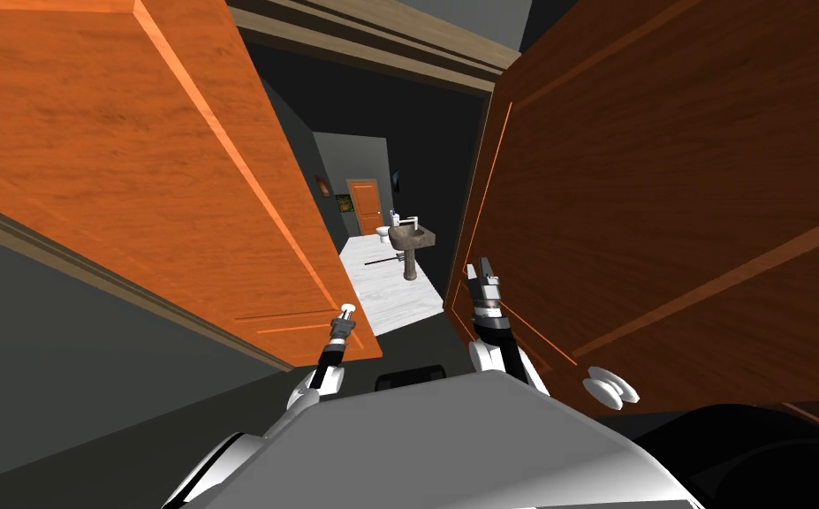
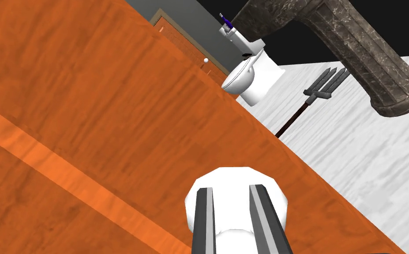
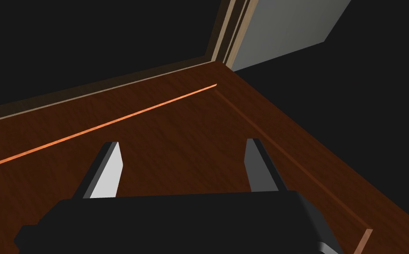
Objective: Pull the door open
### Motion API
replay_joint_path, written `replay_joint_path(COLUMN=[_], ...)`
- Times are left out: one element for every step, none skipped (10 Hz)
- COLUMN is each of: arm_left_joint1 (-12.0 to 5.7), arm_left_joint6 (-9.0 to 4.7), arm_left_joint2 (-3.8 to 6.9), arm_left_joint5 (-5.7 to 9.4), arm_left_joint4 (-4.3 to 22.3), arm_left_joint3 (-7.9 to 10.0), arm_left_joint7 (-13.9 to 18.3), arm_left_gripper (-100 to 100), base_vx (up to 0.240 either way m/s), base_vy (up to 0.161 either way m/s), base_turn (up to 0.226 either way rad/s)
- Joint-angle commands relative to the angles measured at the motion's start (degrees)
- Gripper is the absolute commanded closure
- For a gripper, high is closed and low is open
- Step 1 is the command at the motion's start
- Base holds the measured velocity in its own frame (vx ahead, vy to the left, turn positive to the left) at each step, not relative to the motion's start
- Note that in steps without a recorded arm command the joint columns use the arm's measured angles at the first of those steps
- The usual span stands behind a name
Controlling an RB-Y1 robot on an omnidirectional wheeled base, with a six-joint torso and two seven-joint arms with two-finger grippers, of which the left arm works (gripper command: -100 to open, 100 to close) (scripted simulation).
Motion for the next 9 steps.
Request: replay_joint_path(arm_left_joint1=[1.04, 0.83, 0.17, 0.26, 0.37, 0.49, 0.62, 0.77, 0.92], arm_left_joint6=[0.94, 1.03, 0.52, 0.65, 0.81, 0.99, 1.18, 1.39, 1.6], arm_left_joint2=[-0.23, -0.24, -0.14, -0.12, -0.11, -0.09, -0.07, -0.05, -0.02], arm_left_joint5=[0.55, 1.09, 1.53, 1.88, 2.32, 2.79, 3.31, 3.88, 4.46], arm_left_joint4=[-0.4, -0.3, -0.6, -0.8, -1.1, -1.3, -1.6, -2.0, -2.3], arm_left_joint3=[-0.77, -1.18, -1.13, -1.35, -1.62, -1.91, -2.23, -2.58, -2.94], arm_left_joint7=[2.8, 4.1, 5.0, 6.1, 7.4, 8.8, 10.4, 12.1, 13.8], arm_left_gripper=[100, 100, -100, -100, -100, -100, -100, -100, -100], base_vx=[-0.022, -0.041, -0.076, -0.091, -0.09, -0.093, -0.08, -0.087, -0.11], base_vy=[0.019, 0.032, 0.01, 0.009, 0.009, -0.001, 0.01, 0.024, 0.042], base_turn=[-0.024, -0.043, -0.052, -0.027, -0.046, -0.053, 0.018, -0.008, -0.019])
